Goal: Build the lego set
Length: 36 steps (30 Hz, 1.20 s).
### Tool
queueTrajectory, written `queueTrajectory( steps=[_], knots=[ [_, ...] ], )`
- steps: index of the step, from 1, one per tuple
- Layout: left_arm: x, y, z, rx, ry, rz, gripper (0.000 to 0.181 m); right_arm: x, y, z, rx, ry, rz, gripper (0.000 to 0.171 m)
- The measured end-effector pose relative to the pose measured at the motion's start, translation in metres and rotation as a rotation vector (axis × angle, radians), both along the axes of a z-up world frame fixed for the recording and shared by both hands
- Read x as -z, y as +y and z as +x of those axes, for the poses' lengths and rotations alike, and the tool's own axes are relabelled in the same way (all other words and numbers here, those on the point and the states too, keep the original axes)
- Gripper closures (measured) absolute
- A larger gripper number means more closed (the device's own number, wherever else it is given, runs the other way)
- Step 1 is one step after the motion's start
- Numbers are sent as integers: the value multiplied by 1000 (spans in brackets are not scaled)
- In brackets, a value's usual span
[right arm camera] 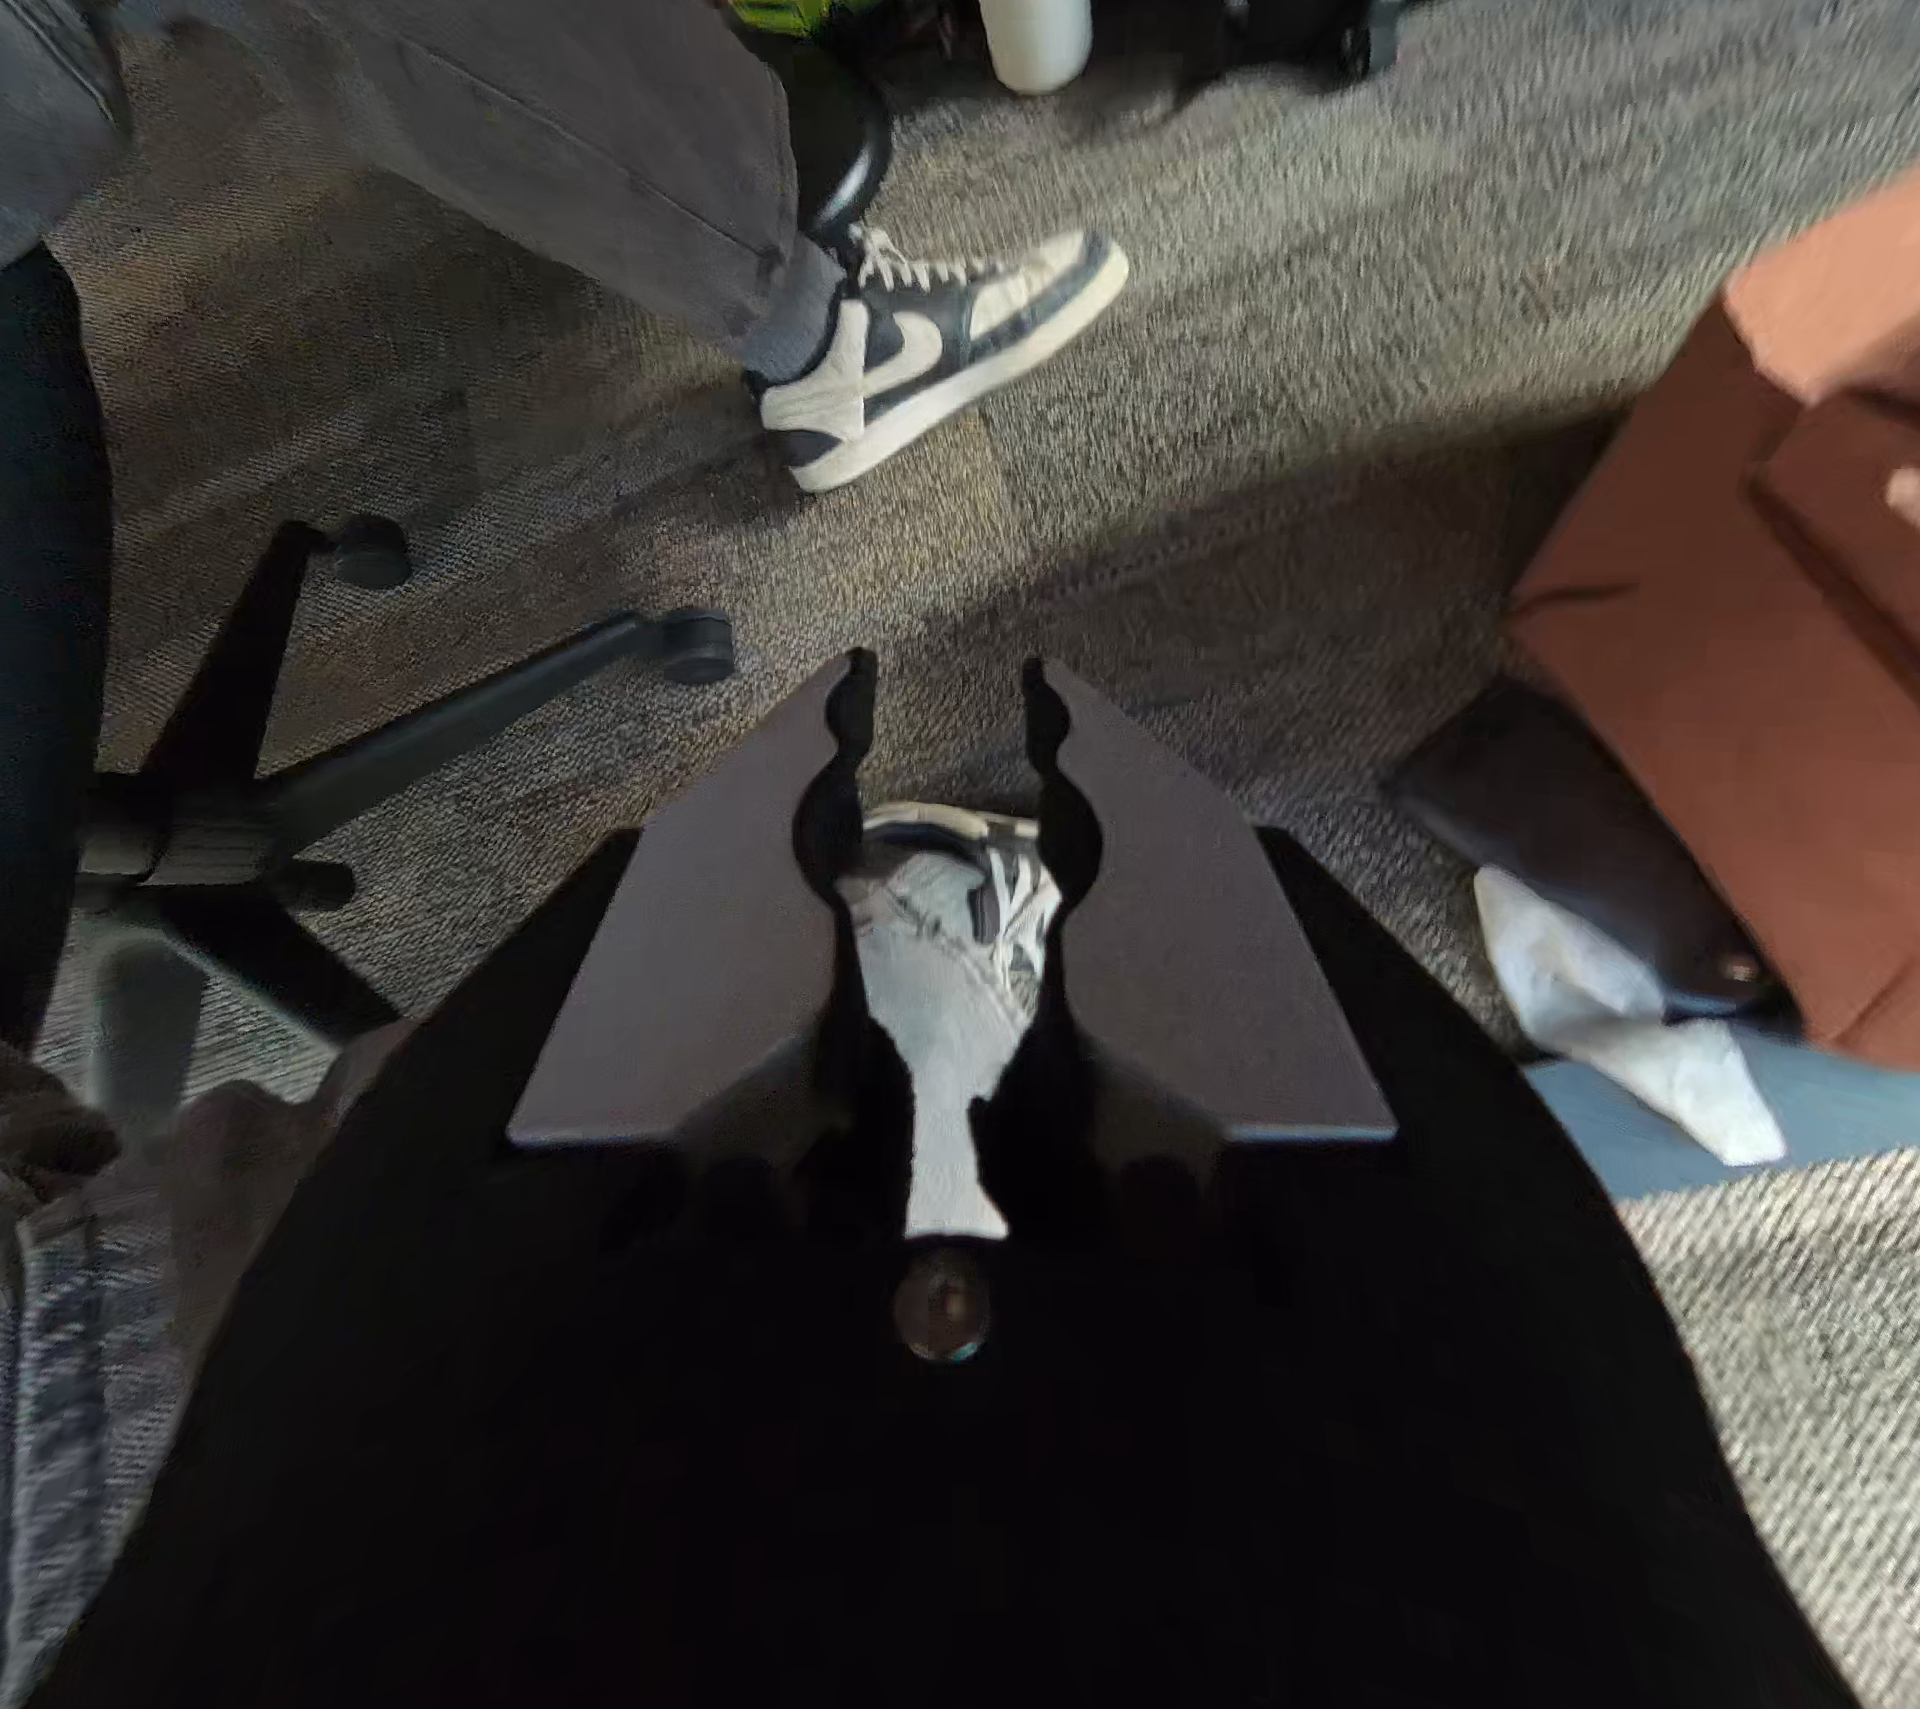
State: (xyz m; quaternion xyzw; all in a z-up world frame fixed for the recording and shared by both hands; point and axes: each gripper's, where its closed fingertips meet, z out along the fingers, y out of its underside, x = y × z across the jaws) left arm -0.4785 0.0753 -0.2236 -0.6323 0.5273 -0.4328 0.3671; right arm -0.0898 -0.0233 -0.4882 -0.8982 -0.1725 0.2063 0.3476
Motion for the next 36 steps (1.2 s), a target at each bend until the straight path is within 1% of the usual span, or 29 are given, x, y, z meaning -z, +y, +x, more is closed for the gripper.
queueTrajectory(
  steps=[1,3,5,7,9,10,12,13,15,17,19,20,22,24,27,28,30,32,34,36],
  knots=[
    [2,-5,-10,-14,10,4,157,-14,5,-16,-23,-15,80,141],
    [5,-17,-32,-38,31,34,157,-41,12,-46,-31,-42,203,141],
    [10,-32,-55,-60,65,80,157,-63,14,-69,-29,-117,293,142],
    [16,-47,-78,-99,110,100,157,-92,9,-96,38,-95,363,143],
    [16,-64,-93,-170,129,57,157,-124,-9,-138,108,33,395,144],
    [17,-76,-98,-193,131,19,157,-135,-21,-156,162,71,379,143],
    [25,-99,-106,-202,160,-21,157,-152,-54,-196,230,113,366,143],
    [31,-108,-112,-193,193,-12,157,-157,-73,-212,273,111,374,143],
    [43,-120,-123,-167,267,36,157,-155,-111,-243,338,81,360,142],
    [54,-129,-133,-130,321,74,157,-143,-146,-268,384,31,360,141],
    [63,-137,-147,-115,356,115,157,-127,-172,-280,453,-32,395,141],
    [69,-141,-156,-111,383,131,157,-124,-181,-287,465,-48,434,141],
    [74,-147,-170,-107,422,189,157,-127,-189,-297,473,-88,475,143],
    [73,-155,-176,-102,429,217,157,-119,-194,-304,457,-157,452,144],
    [68,-175,-171,-59,396,188,157,-84,-206,-296,548,-215,388,144],
    [67,-182,-168,-37,392,184,157,-74,-208,-294,551,-238,352,144],
    [64,-196,-161,7,392,195,157,-75,-206,-292,514,-301,298,144],
    [53,-207,-149,50,360,246,157,-69,-205,-284,517,-337,308,145],
    [41,-218,-131,97,316,286,157,-52,-211,-278,528,-314,265,144],
    [33,-226,-108,134,285,275,157,-25,-225,-263,561,-312,261,148]
  ],
)
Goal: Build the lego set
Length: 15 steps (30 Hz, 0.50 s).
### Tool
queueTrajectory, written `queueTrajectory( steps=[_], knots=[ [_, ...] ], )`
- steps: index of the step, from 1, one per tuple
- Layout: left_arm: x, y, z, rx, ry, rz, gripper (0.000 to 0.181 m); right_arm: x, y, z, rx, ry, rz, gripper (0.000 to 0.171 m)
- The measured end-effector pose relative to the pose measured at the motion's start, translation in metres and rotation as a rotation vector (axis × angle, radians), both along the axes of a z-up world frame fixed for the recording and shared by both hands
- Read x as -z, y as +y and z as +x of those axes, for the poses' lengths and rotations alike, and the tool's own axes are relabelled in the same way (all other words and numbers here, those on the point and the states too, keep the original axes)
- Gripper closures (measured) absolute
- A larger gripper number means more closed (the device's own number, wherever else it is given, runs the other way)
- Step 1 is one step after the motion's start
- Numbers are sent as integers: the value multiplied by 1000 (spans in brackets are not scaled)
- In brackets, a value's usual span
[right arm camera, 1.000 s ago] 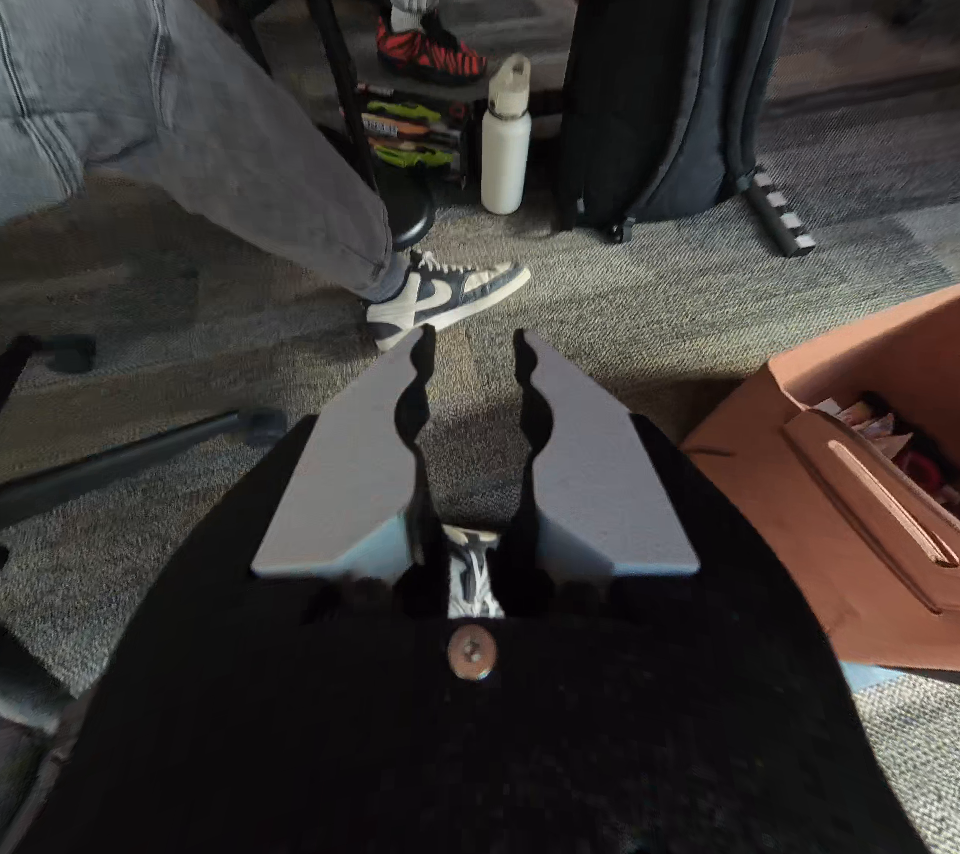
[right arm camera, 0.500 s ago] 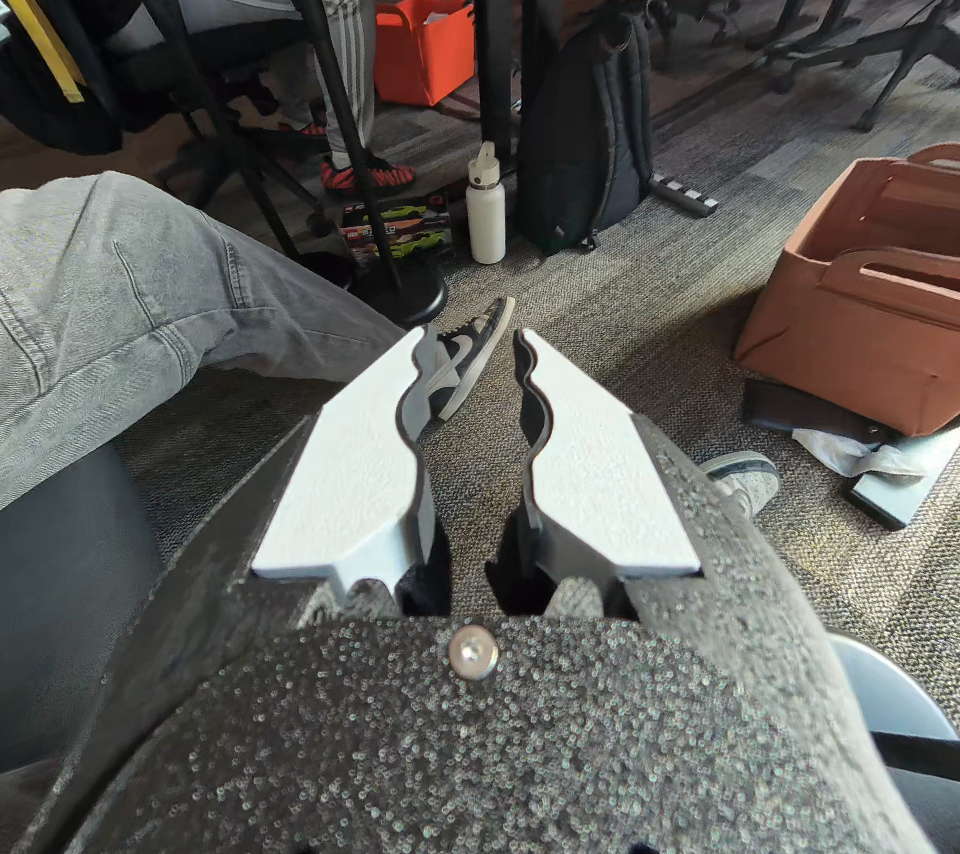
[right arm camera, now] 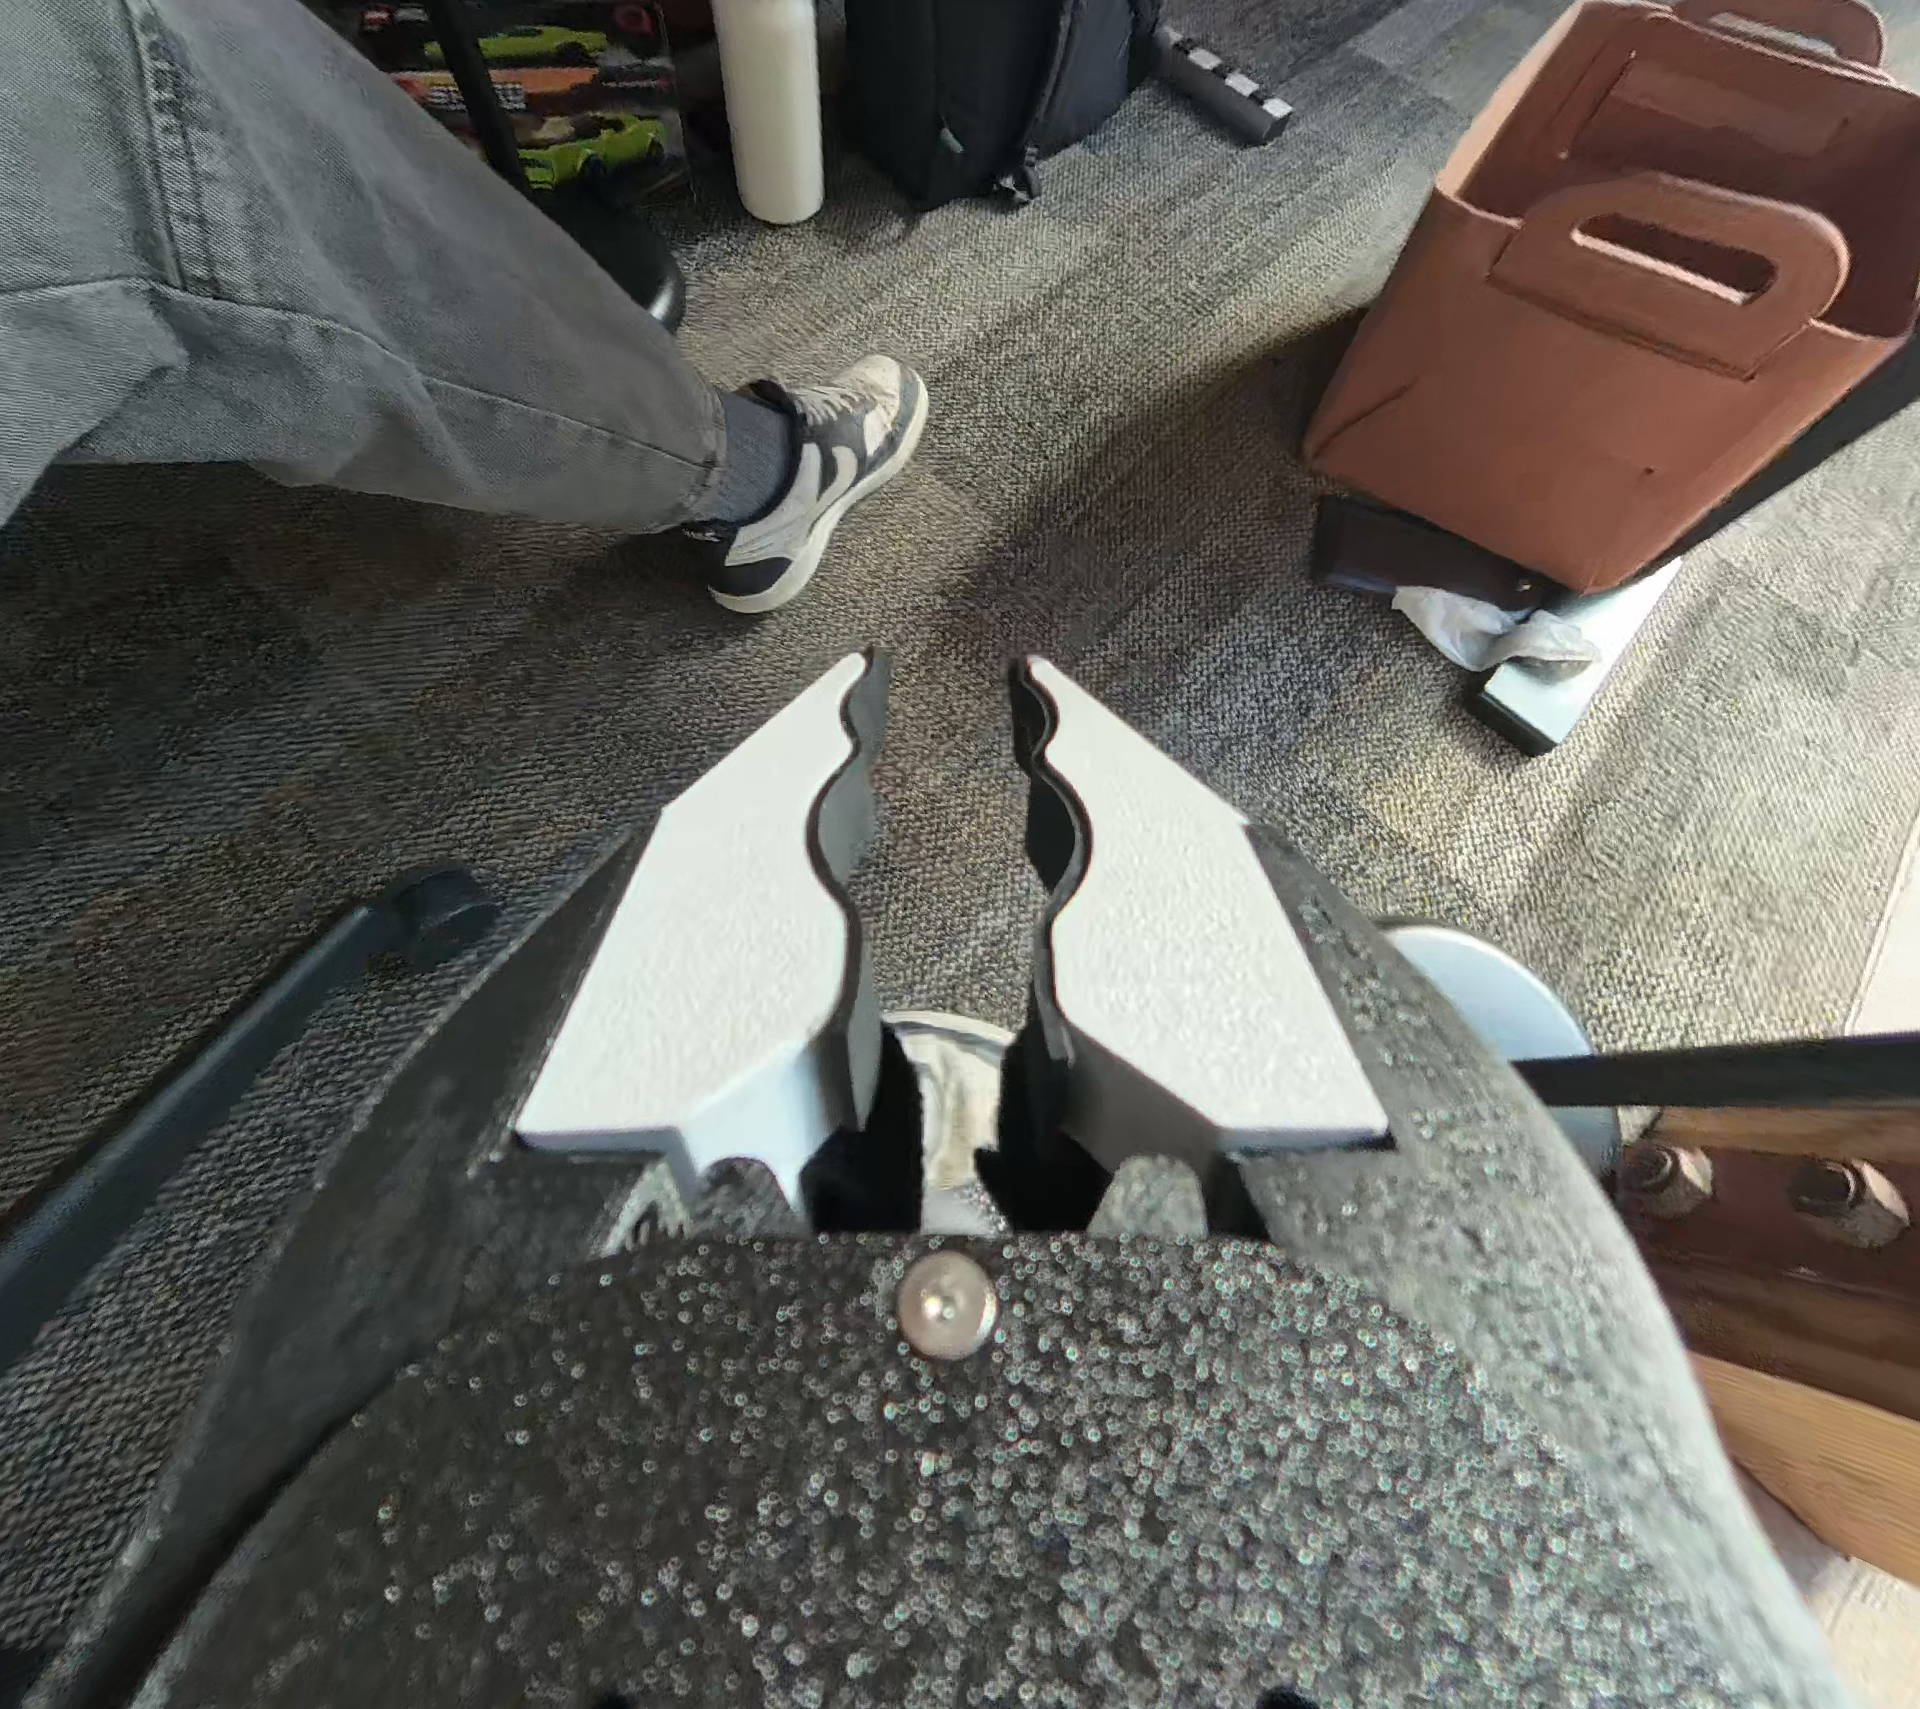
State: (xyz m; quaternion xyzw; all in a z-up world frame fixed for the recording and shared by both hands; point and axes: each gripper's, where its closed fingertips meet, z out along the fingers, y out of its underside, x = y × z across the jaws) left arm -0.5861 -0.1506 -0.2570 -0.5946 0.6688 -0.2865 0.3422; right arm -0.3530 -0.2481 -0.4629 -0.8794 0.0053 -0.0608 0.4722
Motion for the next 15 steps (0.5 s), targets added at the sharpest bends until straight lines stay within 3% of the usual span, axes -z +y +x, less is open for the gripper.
queueTrajectory(
  steps=[3,9,11,15],
  knots=[
    [-3,-18,39,62,-10,-89,157,30,-24,23,52,34,19,153],
    [-1,-66,94,204,-3,-188,157,-3,-44,66,99,66,210,137],
    [8,-69,98,219,31,-149,157,6,-49,78,140,93,210,124],
    [11,-58,98,197,40,-63,157,7,-42,86,147,97,251,120]
  ],
)
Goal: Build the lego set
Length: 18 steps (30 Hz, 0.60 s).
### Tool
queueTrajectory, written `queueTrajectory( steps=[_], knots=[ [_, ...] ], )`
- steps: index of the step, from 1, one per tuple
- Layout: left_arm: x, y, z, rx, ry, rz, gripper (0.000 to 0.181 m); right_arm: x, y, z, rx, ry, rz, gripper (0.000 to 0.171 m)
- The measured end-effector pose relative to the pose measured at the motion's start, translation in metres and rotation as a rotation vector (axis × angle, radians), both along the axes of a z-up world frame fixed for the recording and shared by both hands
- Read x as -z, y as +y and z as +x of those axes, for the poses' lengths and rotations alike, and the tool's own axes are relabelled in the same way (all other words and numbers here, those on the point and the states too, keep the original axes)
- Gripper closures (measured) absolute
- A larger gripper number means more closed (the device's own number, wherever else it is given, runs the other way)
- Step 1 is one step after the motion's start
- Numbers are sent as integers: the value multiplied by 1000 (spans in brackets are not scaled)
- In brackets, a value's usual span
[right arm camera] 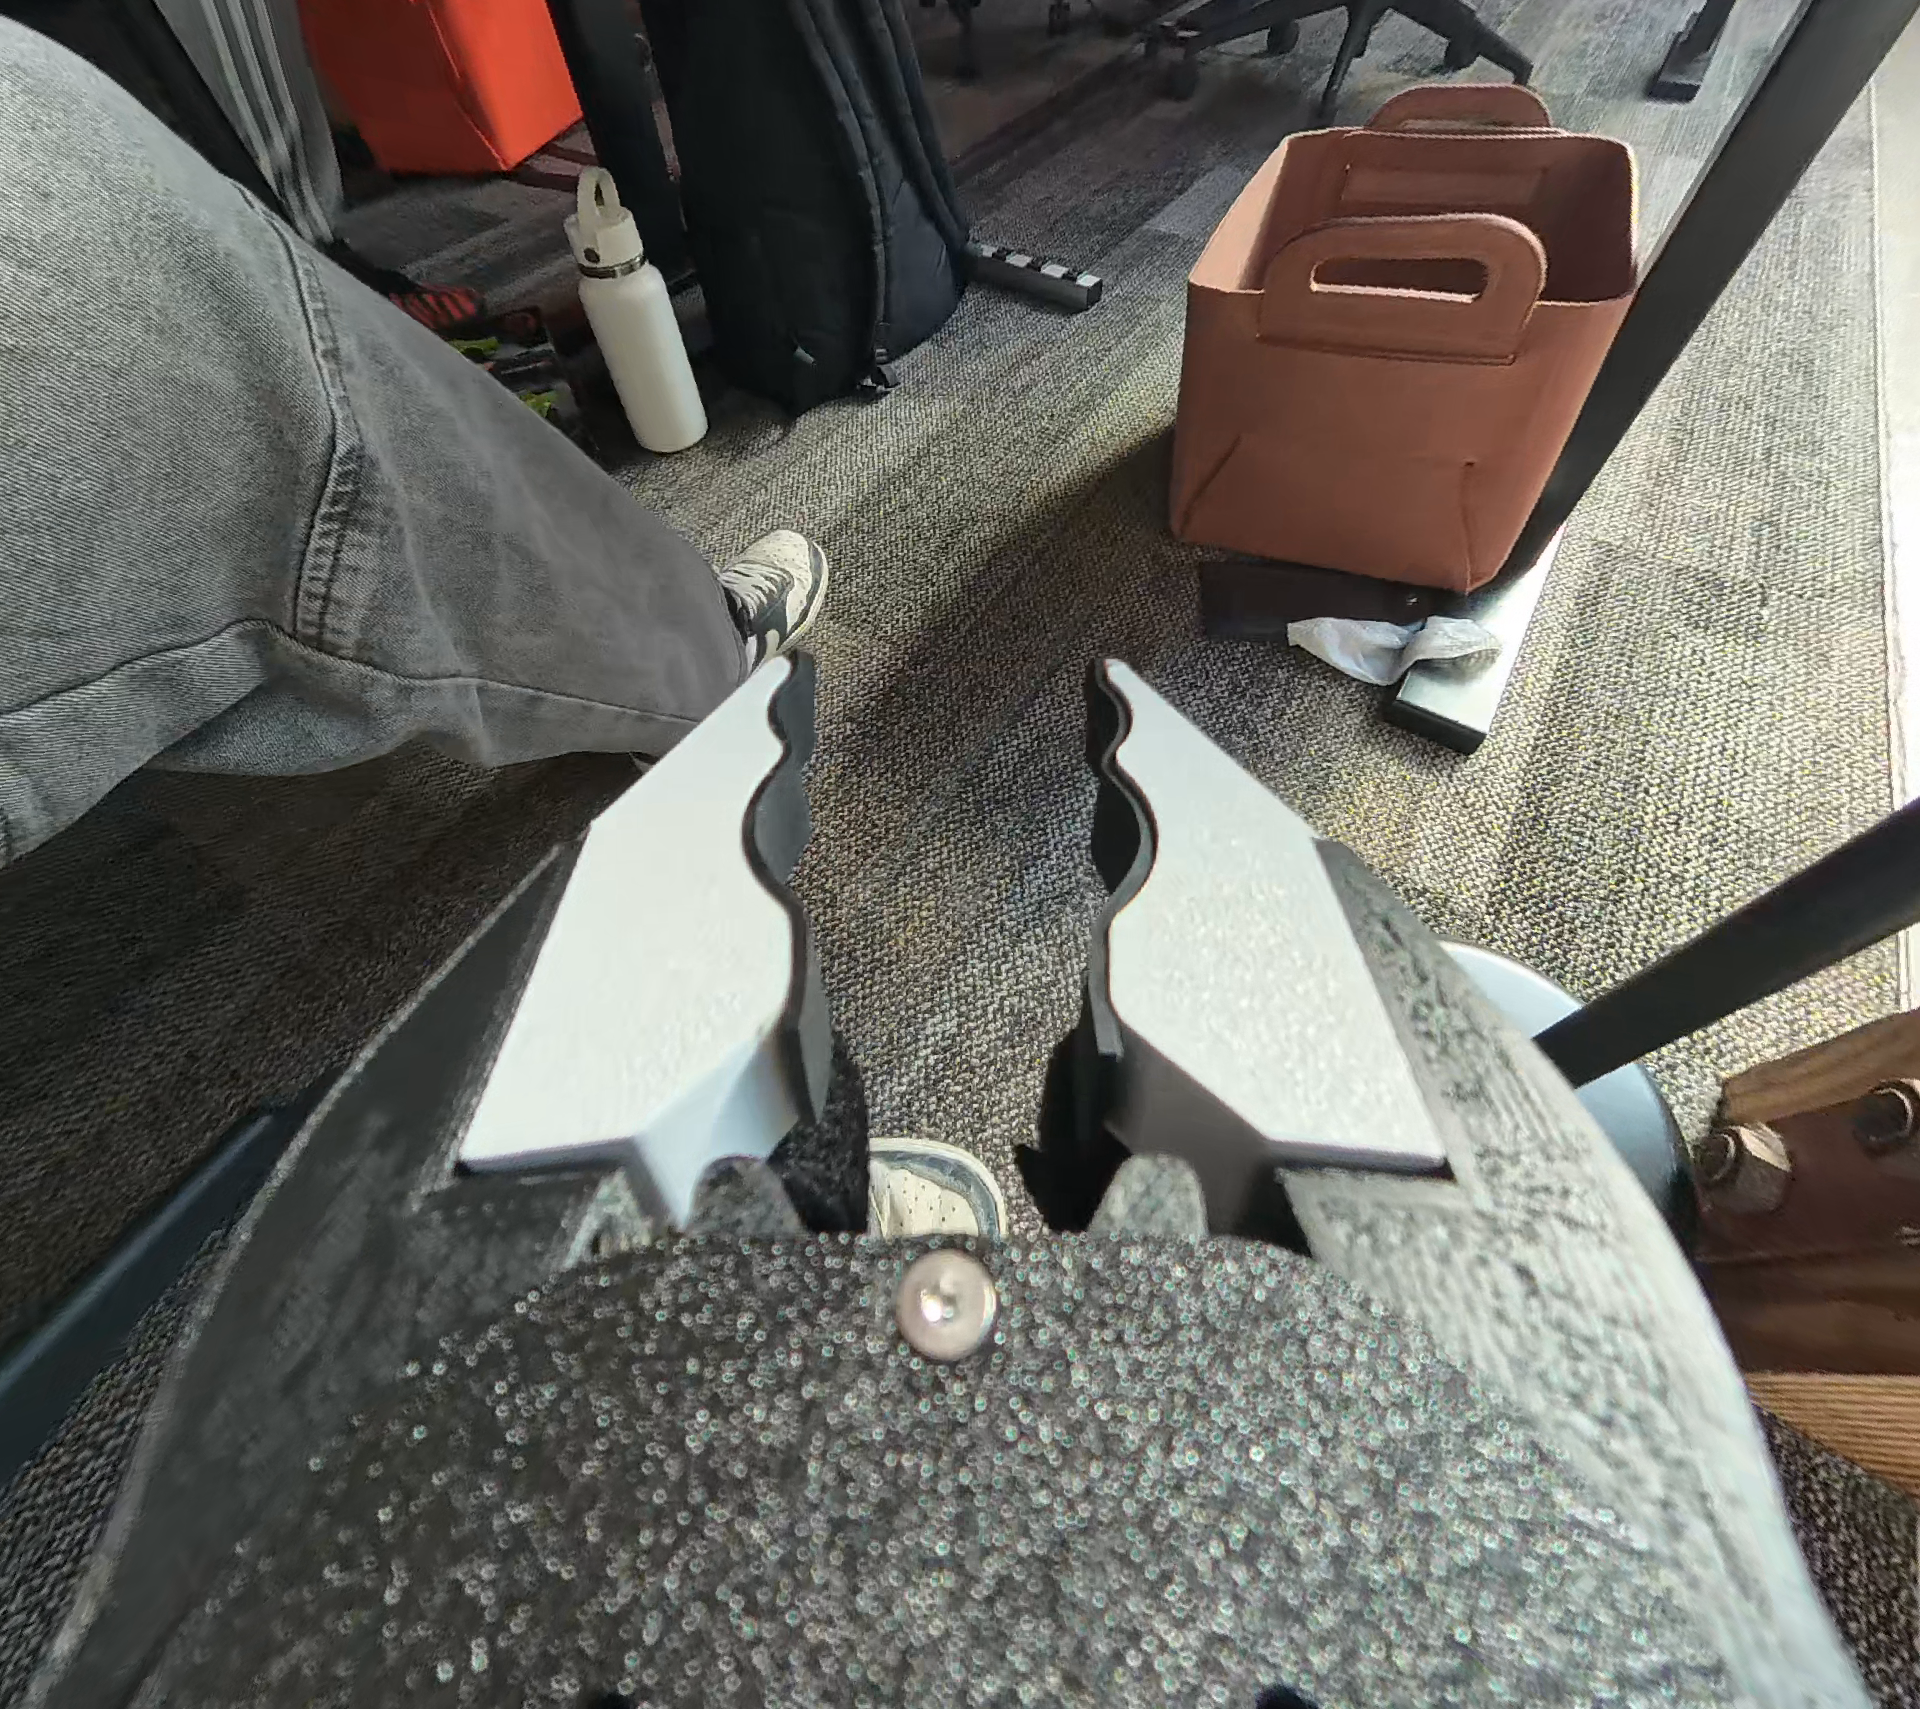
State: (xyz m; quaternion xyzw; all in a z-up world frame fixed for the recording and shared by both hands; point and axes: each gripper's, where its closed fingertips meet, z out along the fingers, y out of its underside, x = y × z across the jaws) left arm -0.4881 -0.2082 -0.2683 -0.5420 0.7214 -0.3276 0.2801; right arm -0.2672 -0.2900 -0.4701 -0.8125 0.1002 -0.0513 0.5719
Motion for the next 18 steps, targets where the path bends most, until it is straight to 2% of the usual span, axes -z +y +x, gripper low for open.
queueTrajectory(
  steps=[4,7,18],
  knots=[
    [-1,23,-8,-67,-5,0,157,-13,23,-6,-18,25,41,123],
    [1,42,-22,-116,-1,9,157,-32,59,-13,-47,32,72,123],
    [-6,138,-105,-412,12,214,157,-88,195,-69,-192,38,126,126]
  ],
)
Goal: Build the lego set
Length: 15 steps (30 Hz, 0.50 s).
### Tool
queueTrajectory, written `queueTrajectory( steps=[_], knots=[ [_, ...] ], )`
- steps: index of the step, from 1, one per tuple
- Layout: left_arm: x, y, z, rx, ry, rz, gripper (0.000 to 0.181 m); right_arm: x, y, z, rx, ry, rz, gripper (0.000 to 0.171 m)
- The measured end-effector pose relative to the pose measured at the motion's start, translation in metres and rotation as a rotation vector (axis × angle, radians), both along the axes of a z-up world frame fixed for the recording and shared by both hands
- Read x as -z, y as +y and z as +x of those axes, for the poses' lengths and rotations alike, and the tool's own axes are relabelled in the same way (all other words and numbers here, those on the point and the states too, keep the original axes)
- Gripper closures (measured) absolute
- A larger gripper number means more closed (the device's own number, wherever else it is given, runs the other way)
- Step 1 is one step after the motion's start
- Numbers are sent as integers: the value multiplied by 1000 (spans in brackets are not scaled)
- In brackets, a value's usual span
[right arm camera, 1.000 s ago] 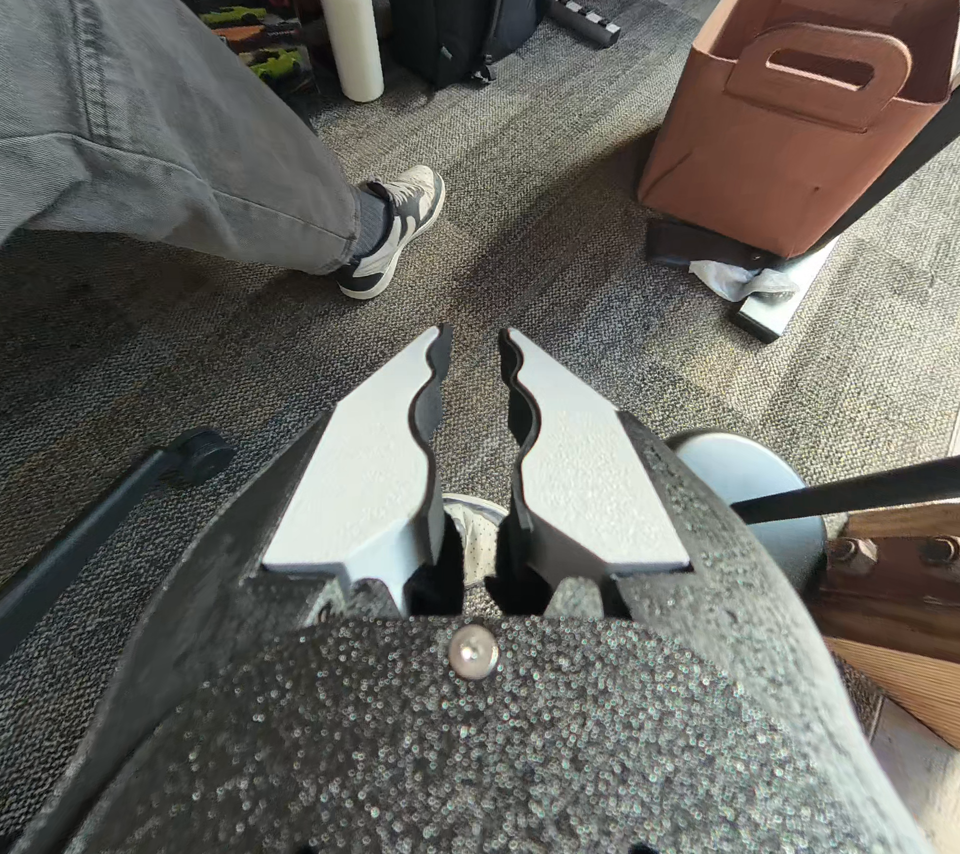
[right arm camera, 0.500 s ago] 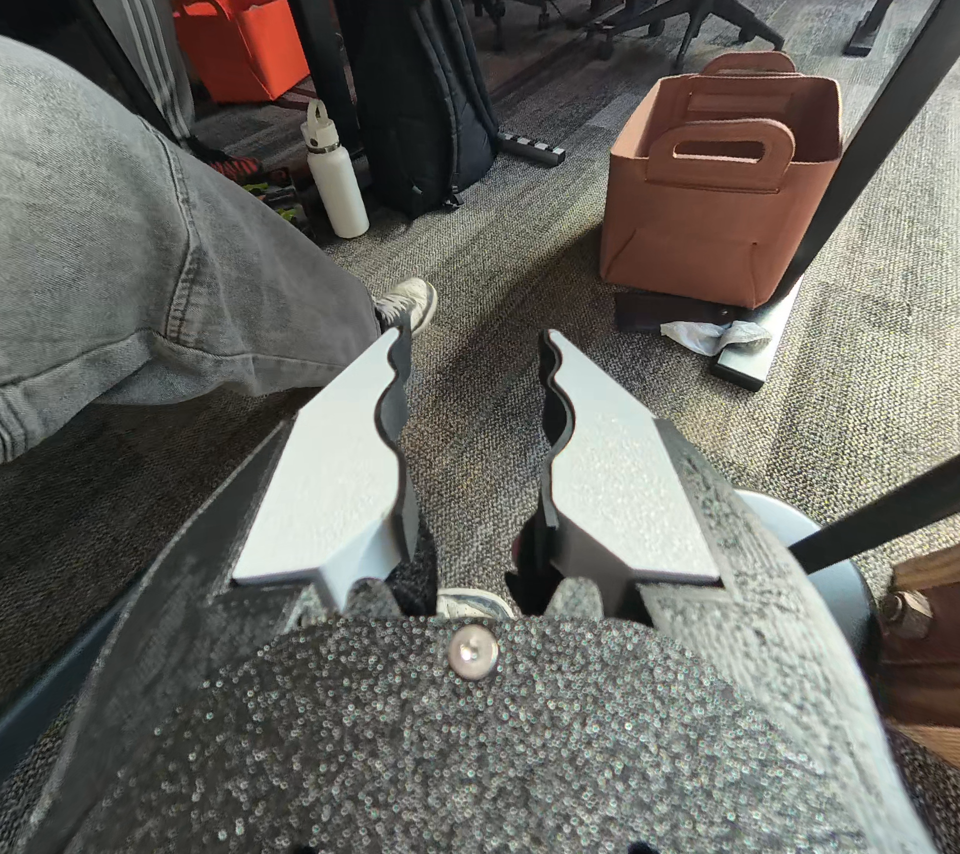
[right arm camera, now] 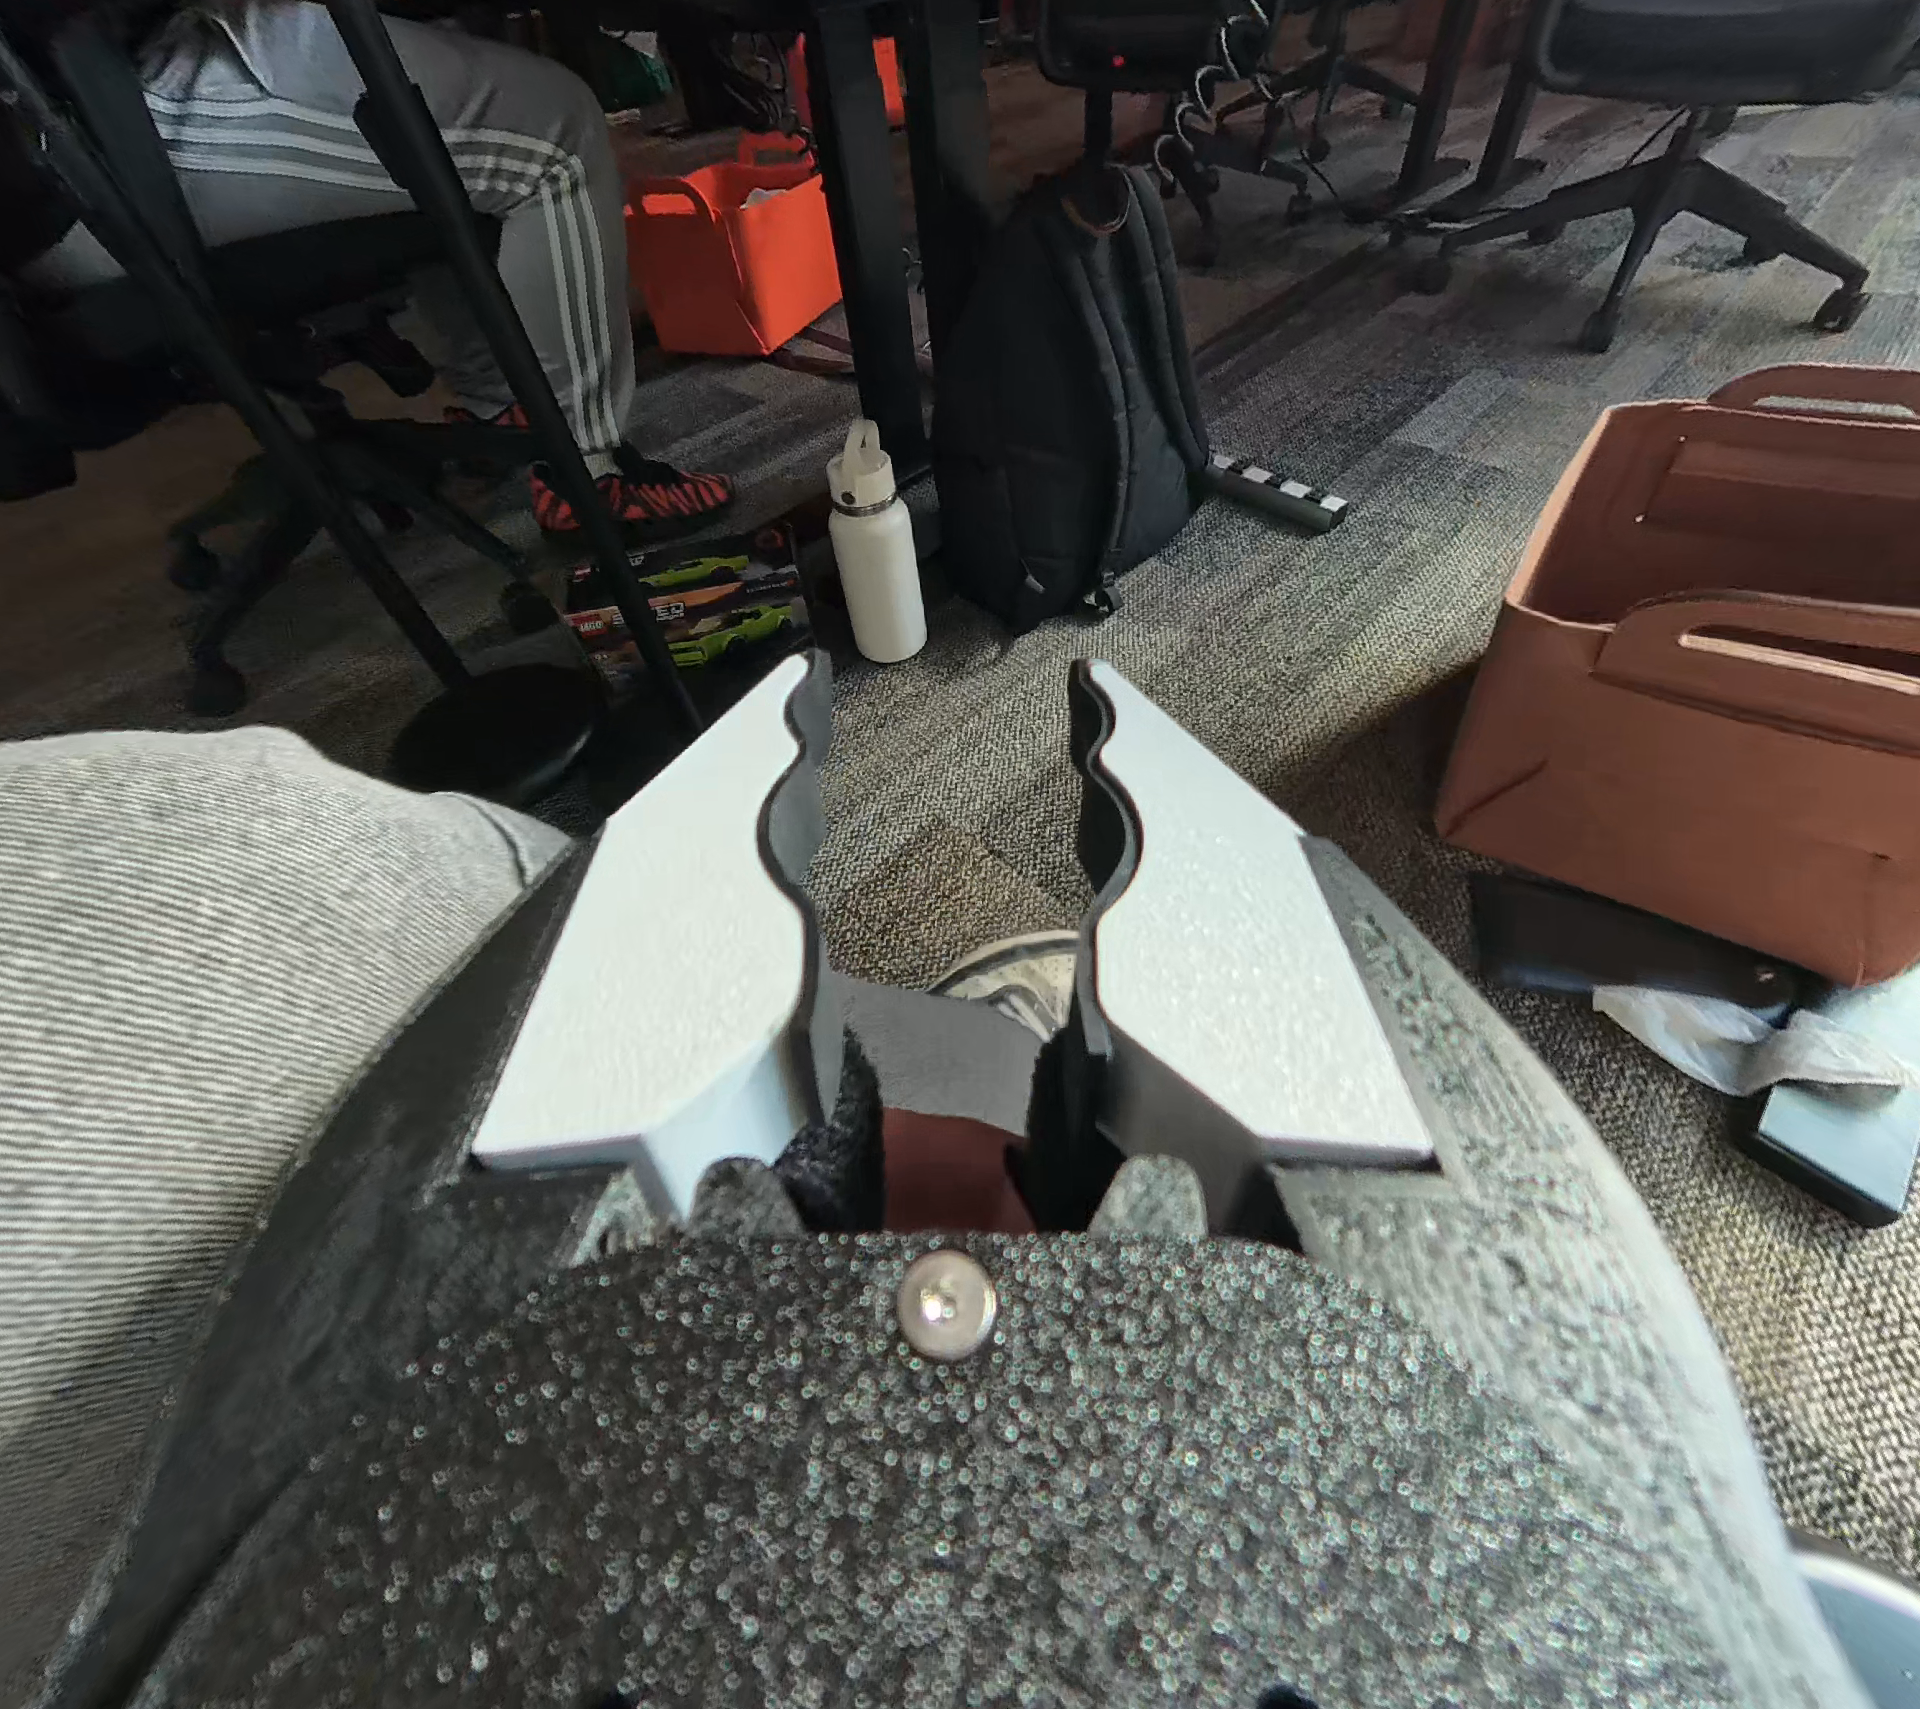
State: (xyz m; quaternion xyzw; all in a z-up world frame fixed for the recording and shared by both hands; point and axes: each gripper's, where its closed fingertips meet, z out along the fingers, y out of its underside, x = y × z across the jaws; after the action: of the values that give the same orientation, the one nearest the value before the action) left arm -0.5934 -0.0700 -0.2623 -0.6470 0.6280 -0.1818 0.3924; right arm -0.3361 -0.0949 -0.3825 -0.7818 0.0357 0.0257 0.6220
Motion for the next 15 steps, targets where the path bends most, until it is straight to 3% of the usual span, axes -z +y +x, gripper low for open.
queueTrajectory(
  steps=[15],
  knots=[
    [-3,34,-84,-180,-63,-70,157,13,72,-26,-78,0,-85,128]
  ],
)
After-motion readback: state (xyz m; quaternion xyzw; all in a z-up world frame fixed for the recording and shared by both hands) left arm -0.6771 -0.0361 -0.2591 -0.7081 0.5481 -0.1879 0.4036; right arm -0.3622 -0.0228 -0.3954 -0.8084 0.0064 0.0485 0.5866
